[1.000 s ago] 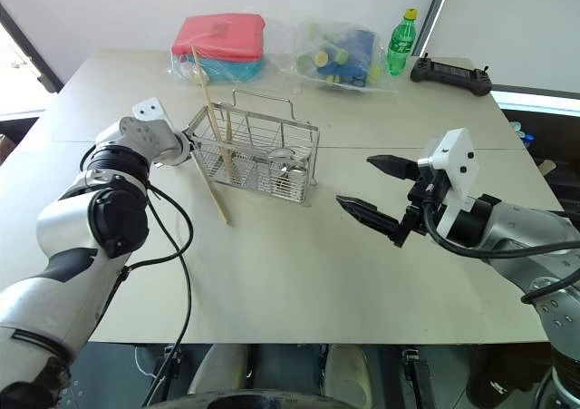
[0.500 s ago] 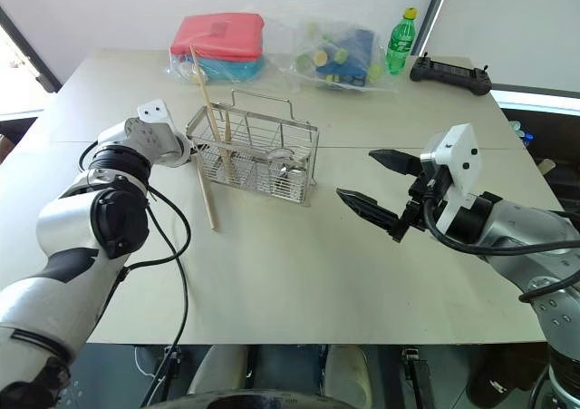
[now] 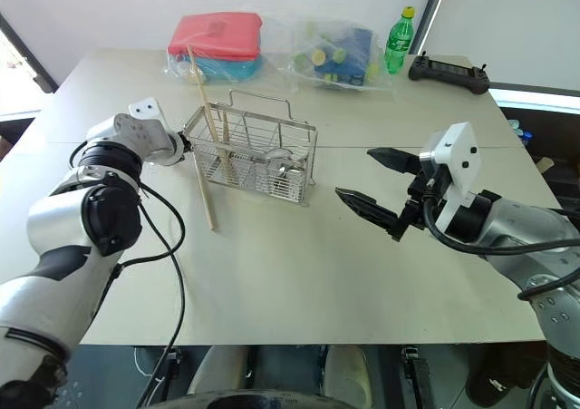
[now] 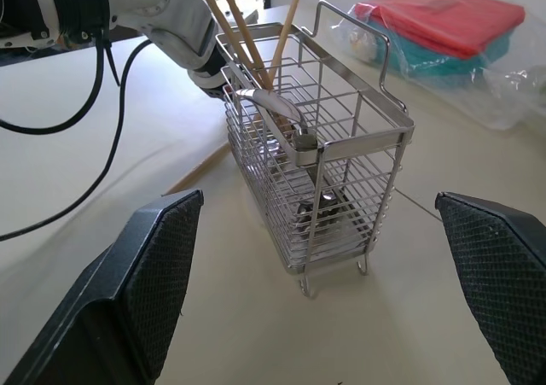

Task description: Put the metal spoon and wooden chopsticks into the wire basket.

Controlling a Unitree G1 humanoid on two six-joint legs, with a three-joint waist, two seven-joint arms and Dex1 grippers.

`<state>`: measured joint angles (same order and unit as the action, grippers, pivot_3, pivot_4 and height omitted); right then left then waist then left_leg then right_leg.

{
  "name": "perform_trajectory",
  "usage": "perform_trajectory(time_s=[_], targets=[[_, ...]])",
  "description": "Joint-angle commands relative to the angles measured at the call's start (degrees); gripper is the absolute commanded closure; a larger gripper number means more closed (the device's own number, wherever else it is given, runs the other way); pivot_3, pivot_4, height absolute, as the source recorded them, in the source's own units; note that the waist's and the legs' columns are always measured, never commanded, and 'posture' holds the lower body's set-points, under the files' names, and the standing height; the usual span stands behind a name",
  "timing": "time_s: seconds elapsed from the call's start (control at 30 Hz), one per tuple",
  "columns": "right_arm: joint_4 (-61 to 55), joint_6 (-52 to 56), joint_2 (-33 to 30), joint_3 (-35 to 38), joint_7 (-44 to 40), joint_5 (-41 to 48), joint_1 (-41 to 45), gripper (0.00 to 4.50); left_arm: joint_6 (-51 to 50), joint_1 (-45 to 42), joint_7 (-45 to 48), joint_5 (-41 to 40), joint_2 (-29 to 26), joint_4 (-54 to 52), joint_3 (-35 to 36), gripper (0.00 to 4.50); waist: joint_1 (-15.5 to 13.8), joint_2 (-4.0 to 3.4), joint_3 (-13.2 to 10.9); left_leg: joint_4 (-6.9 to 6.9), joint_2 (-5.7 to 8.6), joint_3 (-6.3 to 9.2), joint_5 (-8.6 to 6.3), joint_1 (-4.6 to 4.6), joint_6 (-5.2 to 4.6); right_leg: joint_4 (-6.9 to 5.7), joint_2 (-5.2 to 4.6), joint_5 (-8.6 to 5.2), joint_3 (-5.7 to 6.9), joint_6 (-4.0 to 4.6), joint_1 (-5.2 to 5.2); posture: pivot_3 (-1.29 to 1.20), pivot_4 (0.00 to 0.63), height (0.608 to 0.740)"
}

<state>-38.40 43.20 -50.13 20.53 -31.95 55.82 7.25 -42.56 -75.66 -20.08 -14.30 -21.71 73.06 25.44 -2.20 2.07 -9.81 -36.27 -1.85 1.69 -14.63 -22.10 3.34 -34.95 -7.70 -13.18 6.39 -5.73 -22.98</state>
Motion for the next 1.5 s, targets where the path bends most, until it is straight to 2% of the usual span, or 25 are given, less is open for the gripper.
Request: perform_trajectory(time_s=[0.03,0.47,0.77,0.9,1.03,1.5], targets=[[-0.31,-1.53,0.45,0.45,-0.49,-0.31,1.19,0.00,-0.87,-3.81,0.46,0.12,-1.20,-0.96,-0.48,1.11,-0.09,0.02,-0.02,0.00,0.00,0.00,0.00,-0.05,0.00,0.00,0.00,0.01,0.00,0.01,-0.04,0.00,0.150,0.685],[-0.59,-1.45,0.86,0.16,-0.62,-0.66,1.27,0.00,1.27,-1.67,0.97,0.12,2.94,0.30,-0.31,1.11,-0.03,0.03,-0.01,0.00,0.01,0.00,0.00,-0.13,0.00,0.00,0.00,0.02,0.00,0.03,-0.10,0.00,0.150,0.685],[-1.58,-1.39,1.35,0.92,0.72,-0.37,0.50,0.00,1.56,-0.12,2.72,2.40,3.20,0.80,-3.03,1.11,-0.01,0.01,-0.01,-0.02,0.01,-0.01,0.01,-0.08,0.01,-0.04,0.00,0.01,0.00,0.02,-0.10,0.00,0.150,0.685],[-1.75,-1.31,1.66,1.40,1.26,-0.02,0.43,0.00,1.54,0.03,3.35,2.97,3.31,0.75,-3.39,2.29,-0.03,0.01,0.00,-0.02,0.01,-0.01,0.01,-0.07,0.01,-0.06,0.00,0.02,0.00,0.03,-0.09,0.00,0.150,0.685],[-1.76,-1.25,1.54,1.53,1.33,0.13,0.33,0.00,1.50,0.09,3.27,2.78,3.49,0.77,-3.24,4.37,-0.20,0.01,0.00,-0.03,0.01,0.00,0.01,-0.09,0.01,-0.05,0.00,0.03,0.00,0.04,-0.08,0.00,0.150,0.685],[-1.75,-0.49,0.46,2.01,-0.78,0.42,-0.69,0.00,1.43,0.17,1.86,1.30,1.61,0.73,-0.97,4.44,-0.03,0.01,0.00,-0.04,0.01,0.00,0.01,-0.08,0.01,-0.05,0.00,0.03,0.00,0.05,-0.06,0.00,0.150,0.685]])
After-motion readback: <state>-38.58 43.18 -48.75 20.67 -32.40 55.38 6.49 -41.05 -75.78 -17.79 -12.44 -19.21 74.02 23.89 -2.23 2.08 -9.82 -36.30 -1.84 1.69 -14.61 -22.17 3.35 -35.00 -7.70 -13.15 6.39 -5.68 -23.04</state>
